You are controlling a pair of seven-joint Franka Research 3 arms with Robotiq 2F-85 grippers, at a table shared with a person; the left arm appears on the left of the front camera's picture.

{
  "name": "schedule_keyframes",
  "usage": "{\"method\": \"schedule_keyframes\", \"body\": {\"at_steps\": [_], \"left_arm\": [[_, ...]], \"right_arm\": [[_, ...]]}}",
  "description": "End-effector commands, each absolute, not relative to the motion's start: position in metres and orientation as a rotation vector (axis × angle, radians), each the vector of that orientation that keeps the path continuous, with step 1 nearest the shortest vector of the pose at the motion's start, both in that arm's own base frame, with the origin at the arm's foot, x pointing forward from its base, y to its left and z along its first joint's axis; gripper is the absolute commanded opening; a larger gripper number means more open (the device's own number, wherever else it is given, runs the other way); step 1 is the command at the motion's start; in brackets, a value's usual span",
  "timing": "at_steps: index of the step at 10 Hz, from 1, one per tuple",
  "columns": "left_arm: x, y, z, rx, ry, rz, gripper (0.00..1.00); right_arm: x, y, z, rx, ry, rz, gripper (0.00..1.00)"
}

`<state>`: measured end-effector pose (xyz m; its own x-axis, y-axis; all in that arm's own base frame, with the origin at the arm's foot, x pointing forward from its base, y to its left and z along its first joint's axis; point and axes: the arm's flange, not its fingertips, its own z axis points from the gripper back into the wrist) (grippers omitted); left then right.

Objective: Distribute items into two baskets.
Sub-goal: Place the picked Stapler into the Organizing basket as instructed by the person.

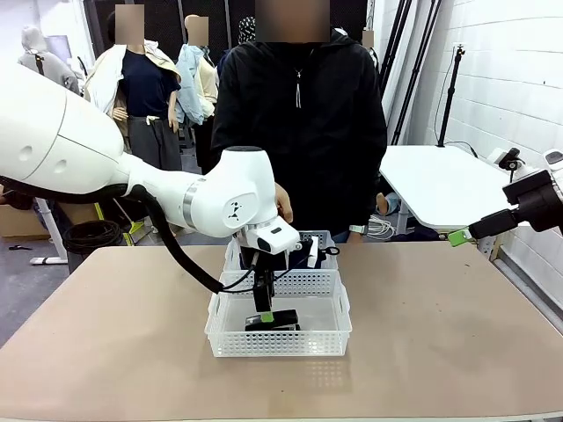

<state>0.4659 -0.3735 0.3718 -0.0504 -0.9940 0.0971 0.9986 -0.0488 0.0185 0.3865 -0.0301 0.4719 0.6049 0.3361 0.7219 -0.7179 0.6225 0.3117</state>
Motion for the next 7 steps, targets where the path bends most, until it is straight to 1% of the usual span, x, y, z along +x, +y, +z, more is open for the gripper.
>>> {"method": "schedule_keyframes", "body": {"at_steps": [1,3,4,7], "left_arm": [[0.4678,-0.3670,0.3870,-0.071,-0.107,-1.626,1.00],[0.4692,-0.3669,0.3878,-0.075,-0.077,-1.654,1.00],[0.4714,-0.3713,0.3832,-0.058,-0.111,-1.612,1.00],[0.4714,-0.3713,0.3832,-0.058,-0.111,-1.612,1.00]], "right_arm": [[0.3867,-0.0286,0.4717,0.652,-0.663,0.646,1.00],[0.3867,-0.0286,0.4717,0.652,-0.663,0.646,1.00],[0.3867,-0.0286,0.4717,0.652,-0.663,0.646,1.00],[0.3867,-0.0286,0.4717,0.652,-0.663,0.646,1.00]]}}
